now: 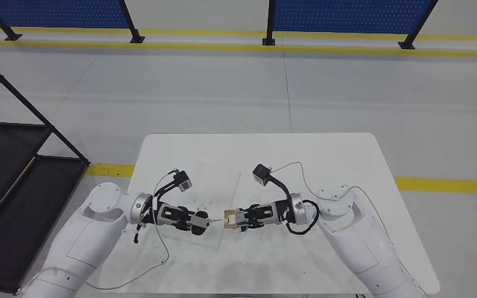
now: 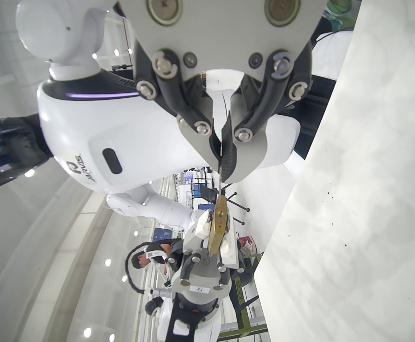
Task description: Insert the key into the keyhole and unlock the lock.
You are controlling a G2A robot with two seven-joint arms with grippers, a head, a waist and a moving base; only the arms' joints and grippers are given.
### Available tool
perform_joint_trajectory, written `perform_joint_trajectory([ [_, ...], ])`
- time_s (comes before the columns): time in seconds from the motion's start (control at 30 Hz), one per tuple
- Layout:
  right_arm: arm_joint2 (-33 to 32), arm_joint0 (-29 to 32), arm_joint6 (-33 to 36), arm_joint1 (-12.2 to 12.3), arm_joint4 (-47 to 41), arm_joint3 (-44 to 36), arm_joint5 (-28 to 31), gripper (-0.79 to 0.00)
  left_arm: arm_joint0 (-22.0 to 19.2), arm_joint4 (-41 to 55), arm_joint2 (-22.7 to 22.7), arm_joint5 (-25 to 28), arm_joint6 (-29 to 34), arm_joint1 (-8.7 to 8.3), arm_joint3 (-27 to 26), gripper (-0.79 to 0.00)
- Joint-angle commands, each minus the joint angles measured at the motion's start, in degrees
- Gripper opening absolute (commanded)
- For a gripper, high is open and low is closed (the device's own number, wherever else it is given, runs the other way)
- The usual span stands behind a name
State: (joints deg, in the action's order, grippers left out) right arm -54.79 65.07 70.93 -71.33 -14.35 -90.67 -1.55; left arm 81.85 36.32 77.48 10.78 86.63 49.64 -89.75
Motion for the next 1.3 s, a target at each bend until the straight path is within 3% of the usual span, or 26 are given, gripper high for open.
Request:
perform_joint_trajectory([
  [0.0,0.2,0.0,-0.1,0.1,0.0,0.0,0.0,-0.785,-0.1,0.0,-0.2,0.0,-0.1,0.02,0.0,-0.785],
  [1.27,2.3,-0.5,-1.8,1.3,-1.0,-0.3,0.8,-0.785,-0.9,-0.4,-1.8,-0.1,-0.6,0.08,0.3,-0.785],
])
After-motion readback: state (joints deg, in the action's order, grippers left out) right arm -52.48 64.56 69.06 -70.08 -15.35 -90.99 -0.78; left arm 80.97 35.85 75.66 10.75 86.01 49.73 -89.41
